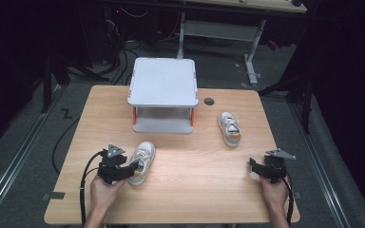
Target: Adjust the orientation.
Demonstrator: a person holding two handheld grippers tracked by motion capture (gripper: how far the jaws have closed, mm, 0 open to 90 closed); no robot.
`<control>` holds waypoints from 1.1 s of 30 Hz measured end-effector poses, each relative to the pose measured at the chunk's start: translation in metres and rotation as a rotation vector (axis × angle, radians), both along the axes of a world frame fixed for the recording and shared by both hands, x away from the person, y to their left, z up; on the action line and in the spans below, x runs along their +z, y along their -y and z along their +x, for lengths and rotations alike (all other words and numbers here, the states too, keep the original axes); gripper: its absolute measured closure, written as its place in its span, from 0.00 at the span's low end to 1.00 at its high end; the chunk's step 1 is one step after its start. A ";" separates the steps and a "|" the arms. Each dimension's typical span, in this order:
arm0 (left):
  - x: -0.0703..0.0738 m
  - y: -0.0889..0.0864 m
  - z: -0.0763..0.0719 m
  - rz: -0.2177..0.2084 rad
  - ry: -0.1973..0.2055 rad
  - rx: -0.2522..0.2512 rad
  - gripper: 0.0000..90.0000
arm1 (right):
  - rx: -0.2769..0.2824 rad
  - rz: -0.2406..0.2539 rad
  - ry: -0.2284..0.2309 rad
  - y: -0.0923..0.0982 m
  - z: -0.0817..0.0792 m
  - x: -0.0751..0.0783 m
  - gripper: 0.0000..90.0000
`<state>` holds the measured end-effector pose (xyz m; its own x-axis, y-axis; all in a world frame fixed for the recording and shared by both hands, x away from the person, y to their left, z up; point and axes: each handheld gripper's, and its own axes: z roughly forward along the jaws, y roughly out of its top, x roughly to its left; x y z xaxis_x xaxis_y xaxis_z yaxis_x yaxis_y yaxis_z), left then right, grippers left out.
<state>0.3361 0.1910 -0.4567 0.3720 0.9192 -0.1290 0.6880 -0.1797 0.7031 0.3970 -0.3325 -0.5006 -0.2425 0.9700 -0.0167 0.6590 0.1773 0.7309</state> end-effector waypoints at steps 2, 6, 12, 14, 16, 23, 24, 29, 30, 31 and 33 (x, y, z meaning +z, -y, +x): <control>-0.001 0.001 0.001 0.007 -0.005 -0.001 0.59 | 0.001 -0.001 0.000 0.000 0.000 0.000 0.38; -0.003 0.005 0.004 0.039 -0.014 -0.003 0.68 | 0.000 0.000 0.000 0.000 0.000 0.000 0.38; -0.003 0.002 0.004 0.033 -0.012 0.007 0.78 | 0.000 0.000 0.000 0.000 0.000 0.000 0.38; -0.002 0.004 0.002 0.069 0.005 0.010 0.81 | 0.001 0.000 0.000 0.000 0.000 0.000 0.38; -0.001 0.004 0.000 0.096 0.019 0.017 0.85 | 0.001 0.000 0.000 0.000 0.000 0.000 0.38; 0.000 0.002 -0.001 0.106 0.027 0.047 0.92 | 0.000 0.001 0.000 0.000 0.000 0.000 0.38; 0.001 0.002 -0.001 0.107 0.028 0.048 0.93 | 0.001 -0.001 0.001 0.000 0.000 0.000 0.38; 0.002 0.003 -0.001 0.109 0.031 0.043 0.94 | 0.001 -0.001 0.001 0.000 0.000 0.000 0.38; 0.003 0.004 -0.001 0.112 0.041 0.049 0.94 | 0.001 0.001 0.000 0.000 0.000 0.000 0.38; 0.004 0.004 -0.001 0.108 0.042 0.052 0.94 | 0.001 0.000 0.000 0.000 0.000 0.000 0.37; 0.005 0.003 -0.001 0.102 0.041 0.051 0.94 | 0.002 -0.001 0.001 0.000 0.000 0.000 0.37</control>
<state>0.3354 0.1876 -0.4521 0.3270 0.9448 -0.0192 0.6691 -0.2171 0.7107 0.3970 -0.3326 -0.5006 -0.2445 0.9695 -0.0175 0.6580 0.1792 0.7314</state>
